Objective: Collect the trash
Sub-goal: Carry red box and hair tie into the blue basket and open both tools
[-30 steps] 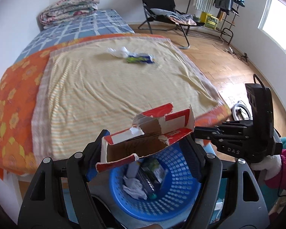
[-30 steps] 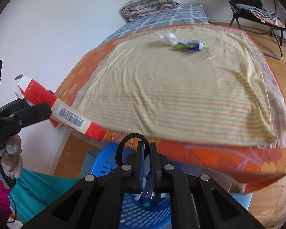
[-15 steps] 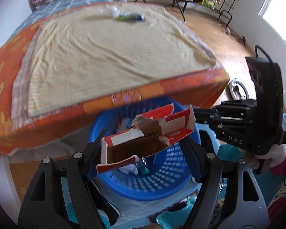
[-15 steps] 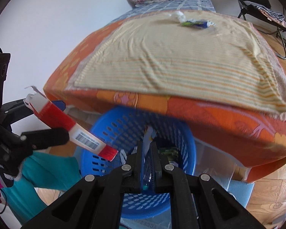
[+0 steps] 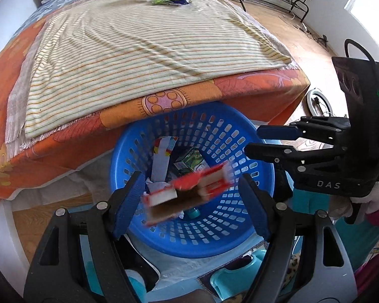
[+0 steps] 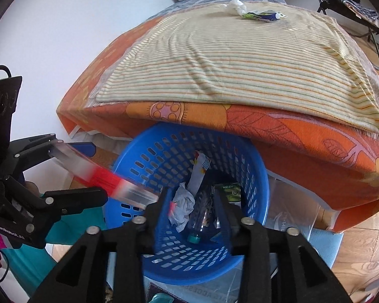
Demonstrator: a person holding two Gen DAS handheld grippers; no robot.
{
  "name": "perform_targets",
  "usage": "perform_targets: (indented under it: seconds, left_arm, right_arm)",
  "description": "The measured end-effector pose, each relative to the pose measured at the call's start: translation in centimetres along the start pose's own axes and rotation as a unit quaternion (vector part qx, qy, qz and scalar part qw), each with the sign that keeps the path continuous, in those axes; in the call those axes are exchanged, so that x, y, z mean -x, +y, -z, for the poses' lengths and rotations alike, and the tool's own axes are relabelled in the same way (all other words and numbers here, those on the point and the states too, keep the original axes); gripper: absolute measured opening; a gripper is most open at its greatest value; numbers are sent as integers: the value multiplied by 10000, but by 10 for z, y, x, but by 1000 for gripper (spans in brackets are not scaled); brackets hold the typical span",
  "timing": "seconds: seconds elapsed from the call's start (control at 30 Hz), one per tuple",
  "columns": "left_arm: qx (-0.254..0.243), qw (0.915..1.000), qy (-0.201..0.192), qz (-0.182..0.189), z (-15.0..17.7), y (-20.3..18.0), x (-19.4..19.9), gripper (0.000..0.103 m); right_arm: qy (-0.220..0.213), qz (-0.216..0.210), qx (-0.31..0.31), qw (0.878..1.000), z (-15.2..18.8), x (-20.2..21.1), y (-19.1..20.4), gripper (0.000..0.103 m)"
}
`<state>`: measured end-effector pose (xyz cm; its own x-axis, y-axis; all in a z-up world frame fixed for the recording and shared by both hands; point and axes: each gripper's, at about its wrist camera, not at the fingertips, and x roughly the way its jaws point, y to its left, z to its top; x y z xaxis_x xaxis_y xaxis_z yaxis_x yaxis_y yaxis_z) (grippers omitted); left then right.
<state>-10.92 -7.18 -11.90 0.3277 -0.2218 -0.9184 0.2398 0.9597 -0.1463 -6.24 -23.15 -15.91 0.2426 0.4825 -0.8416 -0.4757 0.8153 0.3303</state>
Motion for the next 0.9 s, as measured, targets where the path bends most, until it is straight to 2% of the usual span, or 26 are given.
perform_targets:
  seconds: [0.37,0.43,0.57,0.7,0.9]
  left_arm:
    - [89,10000,9,35,-3,4,-1,79]
    - [89,10000,-5,24,-4,4,-1,79]
    - [44,10000,-50,-17,-5,4,1,79]
    - [43,9999,-87,-44,-6,4,3,79]
    - [15,9998,-151,-122,-11,5,4,79]
  right_arm:
    - [-1,-3,-19,10000,-1,1,1,44]
    - [-3,15,-17,10000,-1,1,1,49]
    - [-39,43,-27,10000,-3,2,1,53]
    - [-118,96,-56,9999,-5,6,-1,67]
    - [-257,217,-128,9994,-11,13,-3,80]
